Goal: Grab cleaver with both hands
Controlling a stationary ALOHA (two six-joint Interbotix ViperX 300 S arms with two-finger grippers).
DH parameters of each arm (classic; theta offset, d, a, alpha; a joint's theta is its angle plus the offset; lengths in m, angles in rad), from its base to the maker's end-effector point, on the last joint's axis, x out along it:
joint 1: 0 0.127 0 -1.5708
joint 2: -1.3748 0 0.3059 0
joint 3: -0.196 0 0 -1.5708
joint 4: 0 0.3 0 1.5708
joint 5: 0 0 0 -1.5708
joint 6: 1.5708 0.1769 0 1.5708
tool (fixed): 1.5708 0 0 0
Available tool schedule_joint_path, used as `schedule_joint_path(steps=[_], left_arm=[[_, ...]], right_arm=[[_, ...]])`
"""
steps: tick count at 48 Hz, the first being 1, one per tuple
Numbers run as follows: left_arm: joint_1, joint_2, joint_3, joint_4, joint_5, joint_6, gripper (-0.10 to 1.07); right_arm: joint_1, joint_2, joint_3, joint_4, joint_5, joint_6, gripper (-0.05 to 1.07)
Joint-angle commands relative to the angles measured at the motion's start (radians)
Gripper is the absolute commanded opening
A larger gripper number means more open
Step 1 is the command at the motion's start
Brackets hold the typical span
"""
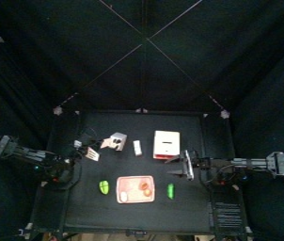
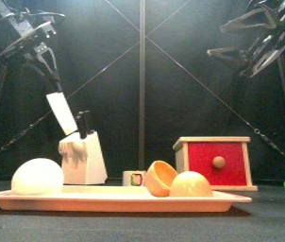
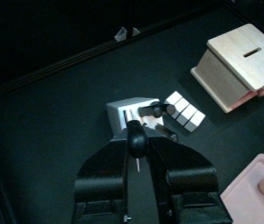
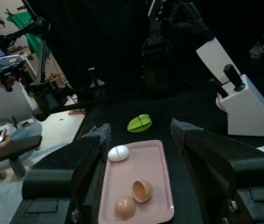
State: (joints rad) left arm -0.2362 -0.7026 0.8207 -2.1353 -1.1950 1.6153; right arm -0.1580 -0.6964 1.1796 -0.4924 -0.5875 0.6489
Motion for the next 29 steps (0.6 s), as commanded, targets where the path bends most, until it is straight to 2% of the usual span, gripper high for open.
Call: schedule_joint_path(steps=[1, 14, 29], left_arm=[[-0.02, -0.014, -0.014, -0.002, -0.002, 0.026, 0.45], [-0.098, -0.078, -0.021, -0.011, -0.017, 0.072, 0.45], [-0.268, -0.107, -0.021, -0.034, -0.005, 0.08, 0.45]], right_arm=[[-0.002, -0.003, -0.011, 0.005, -0.003, 0.0, 0.91], [-0.002, -0.003, -0.008, 0.014, -0.003, 0.0, 0.91], [-0.002, -0.003, -0.005, 0.014, -0.003, 0.0, 0.91]])
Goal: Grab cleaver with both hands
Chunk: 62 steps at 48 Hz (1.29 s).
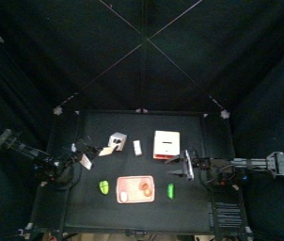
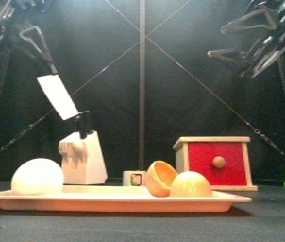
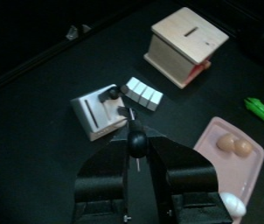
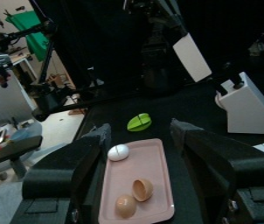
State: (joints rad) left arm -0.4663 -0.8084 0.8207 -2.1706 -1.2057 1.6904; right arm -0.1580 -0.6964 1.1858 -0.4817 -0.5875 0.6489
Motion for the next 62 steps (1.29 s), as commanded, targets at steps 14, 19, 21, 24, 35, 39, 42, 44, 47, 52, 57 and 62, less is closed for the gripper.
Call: schedule_joint_path(steps=[14, 19, 21, 24, 35, 39, 42, 44, 47, 52, 57, 62], left_arm=[[-0.114, 0.018, 0.014, 0.052, 0.229, 0.003, 0.45], [-0.114, 0.037, 0.038, 0.141, 0.359, -0.006, 0.45], [-0.112, 0.048, 0.046, 0.184, 0.405, -0.014, 0.45], [-0.094, 0.067, 0.054, 0.268, 0.466, -0.034, 0.45], [-0.018, 0.155, 0.064, 0.604, 0.589, -0.169, 0.45], [-0.003, 0.196, 0.066, 0.741, 0.597, -0.253, 0.45], [0.0, 0.222, 0.066, 0.836, 0.597, -0.316, 0.45], [0.002, 0.235, 0.066, 0.897, 0.595, -0.356, 0.45], [0.002, 0.253, 0.069, 0.997, 0.592, -0.425, 0.45], [0.003, 0.276, 0.075, 1.129, 0.569, -0.529, 0.45], [0.003, 0.293, 0.092, 1.236, 0.531, -0.621, 0.45], [0.003, 0.296, 0.127, 1.299, 0.488, -0.719, 0.45]], right_arm=[[-0.003, -0.002, -0.017, 0.002, -0.003, -0.002, 0.91], [-0.002, 0.002, -0.025, 0.003, -0.003, 0.0, 0.91], [-0.002, 0.002, -0.034, 0.014, -0.003, 0.003, 0.91], [0.005, 0.003, -0.051, 0.038, -0.003, 0.0, 0.91], [0.041, 0.025, -0.1, 0.071, -0.003, -0.002, 0.91], [0.061, 0.046, -0.118, 0.067, -0.003, -0.009, 0.91], [0.072, 0.064, -0.129, 0.066, -0.005, -0.011, 0.91], [0.075, 0.08, -0.14, 0.066, -0.003, -0.011, 0.91], [0.077, 0.095, -0.153, 0.069, -0.003, -0.011, 0.91], [0.077, 0.117, -0.176, 0.08, -0.003, 0.0, 0.91], [0.091, 0.137, -0.189, 0.12, -0.003, 0.0, 0.91], [0.115, 0.144, -0.184, 0.15, -0.003, -0.002, 0.91]])
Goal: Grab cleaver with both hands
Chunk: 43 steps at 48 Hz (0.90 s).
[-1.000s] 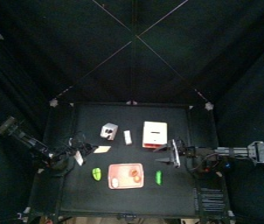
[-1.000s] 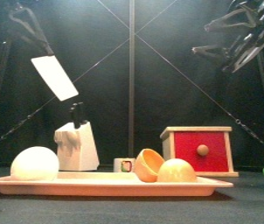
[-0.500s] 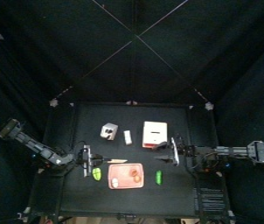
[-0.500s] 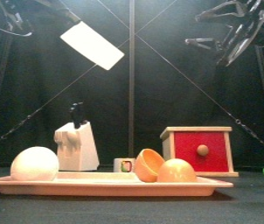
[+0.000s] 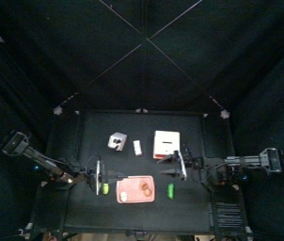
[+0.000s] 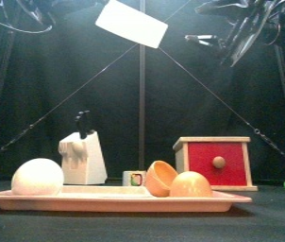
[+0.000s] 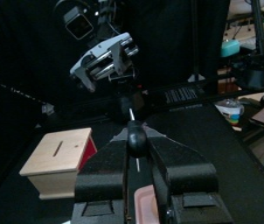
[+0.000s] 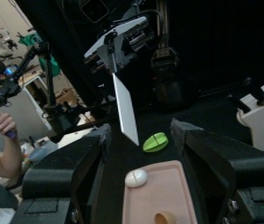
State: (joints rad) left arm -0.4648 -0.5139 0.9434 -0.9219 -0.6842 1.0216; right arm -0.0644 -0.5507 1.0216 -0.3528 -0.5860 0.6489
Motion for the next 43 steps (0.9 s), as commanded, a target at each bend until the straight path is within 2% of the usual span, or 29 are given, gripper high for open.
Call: schedule_joint_path(steps=[1, 9, 21, 34, 43], left_arm=[[0.002, 0.002, 0.012, 0.055, -0.04, -0.067, 0.45], [0.006, -0.009, 0.051, 0.094, -0.1, -0.172, 0.45], [0.006, -0.003, 0.075, 0.153, -0.133, -0.247, 0.45], [0.006, -0.006, 0.118, 0.238, -0.149, -0.261, 0.45], [0.006, -0.018, 0.143, 0.305, -0.152, -0.262, 0.45]], right_arm=[[0.025, -0.002, -0.02, 0.025, -0.005, -0.003, 0.91], [0.037, -0.003, -0.018, 0.025, -0.005, -0.015, 0.91], [0.037, 0.021, -0.029, -0.037, -0.005, -0.017, 0.91], [0.054, 0.066, -0.023, -0.149, -0.006, -0.015, 0.91], [0.052, 0.137, -0.058, -0.166, -0.006, -0.015, 0.91]])
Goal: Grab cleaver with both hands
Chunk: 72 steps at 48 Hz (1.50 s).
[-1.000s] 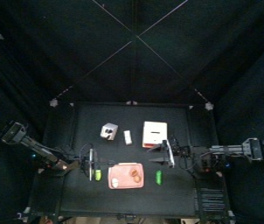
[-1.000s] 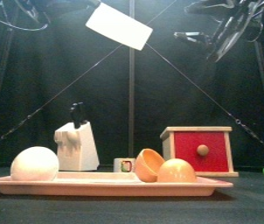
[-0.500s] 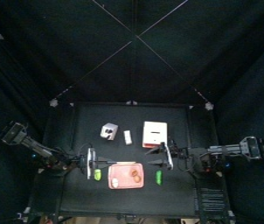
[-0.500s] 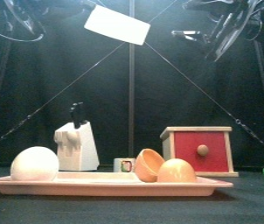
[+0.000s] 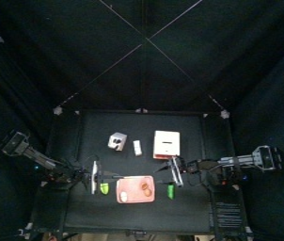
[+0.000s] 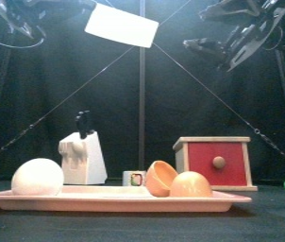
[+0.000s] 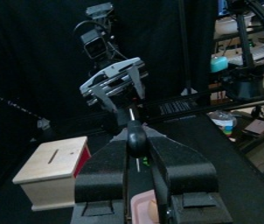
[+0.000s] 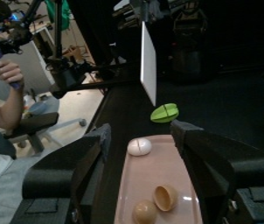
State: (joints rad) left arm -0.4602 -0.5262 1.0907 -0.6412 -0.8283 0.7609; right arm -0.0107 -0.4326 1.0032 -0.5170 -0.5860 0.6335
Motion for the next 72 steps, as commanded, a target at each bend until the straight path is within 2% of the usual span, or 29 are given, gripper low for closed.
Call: schedule_joint_path(steps=[1, 10, 15, 25, 37, 43, 59, 72], left_arm=[[0.002, -0.006, -0.002, 0.032, -0.008, -0.002, 0.45], [0.002, -0.006, 0.032, 0.129, -0.057, -0.002, 0.45], [0.002, -0.005, 0.066, 0.189, -0.138, -0.009, 0.45], [0.012, 0.0, 0.117, 0.192, -0.261, -0.13, 0.45], [0.057, 0.003, 0.123, 0.196, -0.261, -0.239, 0.45], [0.058, 0.005, 0.124, 0.213, -0.261, -0.249, 0.45], [0.058, 0.026, 0.095, 0.213, -0.261, -0.259, 0.45], [0.06, 0.081, 0.032, 0.209, -0.268, -0.291, 0.45]], right_arm=[[0.0, 0.026, -0.046, -0.003, -0.006, 0.0, 0.91], [-0.006, 0.069, -0.087, 0.002, -0.005, 0.006, 0.91], [-0.008, 0.071, -0.087, 0.002, -0.005, 0.003, 0.91], [-0.009, 0.055, -0.092, 0.015, -0.005, 0.005, 0.91], [-0.011, 0.051, -0.123, 0.031, -0.023, -0.006, 0.91], [-0.021, 0.054, -0.132, 0.037, -0.049, -0.008, 0.91], [-0.087, 0.103, -0.146, 0.038, -0.212, -0.008, 0.9], [-0.104, 0.17, -0.179, 0.043, -0.221, -0.008, 0.9]])
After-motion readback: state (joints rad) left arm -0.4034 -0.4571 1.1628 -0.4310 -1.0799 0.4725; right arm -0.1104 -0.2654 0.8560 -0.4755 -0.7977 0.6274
